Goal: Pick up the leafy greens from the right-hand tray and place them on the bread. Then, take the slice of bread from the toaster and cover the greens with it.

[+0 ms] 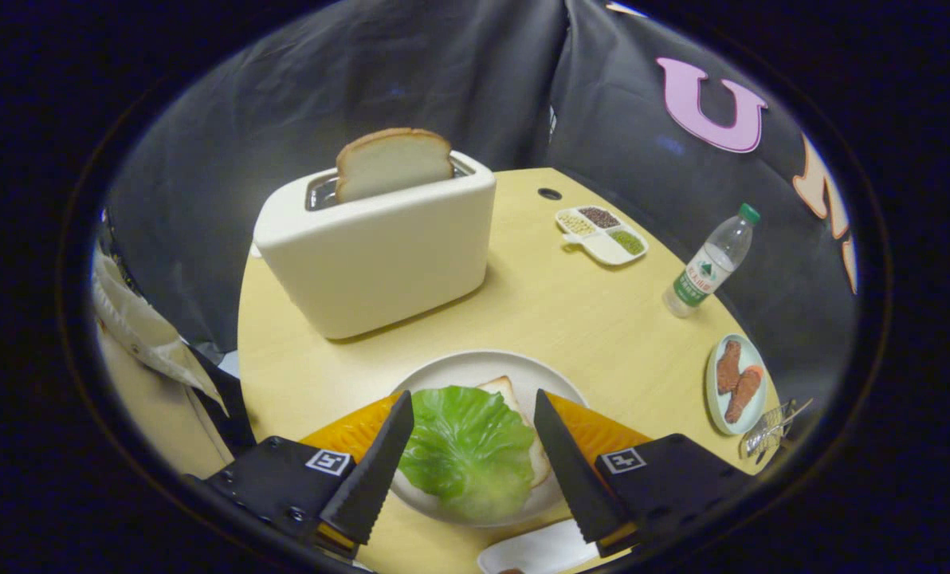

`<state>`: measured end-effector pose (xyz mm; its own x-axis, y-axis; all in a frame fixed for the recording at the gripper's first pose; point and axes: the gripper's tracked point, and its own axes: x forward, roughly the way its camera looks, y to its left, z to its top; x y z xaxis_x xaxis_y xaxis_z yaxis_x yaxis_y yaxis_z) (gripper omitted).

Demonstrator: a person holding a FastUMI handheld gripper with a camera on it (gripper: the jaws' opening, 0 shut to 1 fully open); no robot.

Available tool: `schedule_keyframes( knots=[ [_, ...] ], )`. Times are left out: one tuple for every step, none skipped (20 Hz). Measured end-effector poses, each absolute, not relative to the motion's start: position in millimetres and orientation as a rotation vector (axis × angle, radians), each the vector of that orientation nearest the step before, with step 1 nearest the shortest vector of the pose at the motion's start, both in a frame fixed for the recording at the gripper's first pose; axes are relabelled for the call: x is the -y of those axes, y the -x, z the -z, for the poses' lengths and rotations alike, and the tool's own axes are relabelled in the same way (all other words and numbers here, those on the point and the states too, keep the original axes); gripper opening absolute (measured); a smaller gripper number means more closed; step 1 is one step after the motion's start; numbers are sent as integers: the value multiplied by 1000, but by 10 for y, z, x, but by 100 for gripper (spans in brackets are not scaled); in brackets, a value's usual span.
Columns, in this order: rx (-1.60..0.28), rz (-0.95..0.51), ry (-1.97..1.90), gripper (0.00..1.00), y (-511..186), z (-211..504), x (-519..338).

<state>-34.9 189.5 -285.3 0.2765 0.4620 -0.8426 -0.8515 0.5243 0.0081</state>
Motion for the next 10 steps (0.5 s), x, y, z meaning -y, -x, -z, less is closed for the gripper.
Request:
schedule_keyframes(
  knots=[
    [-910,-926,493,97,330,2777,-1932],
    [-903,-920,486,97,313,2725,-1975],
    [-889,-914,482,97,282,2641,-2019],
    [-874,-908,478,97,255,2568,-2069],
    [-865,-907,472,97,236,2492,-2127],
    [-858,-907,464,97,246,2422,-2196],
    [-853,-910,457,97,242,2358,-2262],
    [-847,-913,451,97,244,2294,-2334],
    [-841,-920,445,97,241,2227,-2414],
    [-832,-926,440,97,238,2173,-2472]
  ],
)
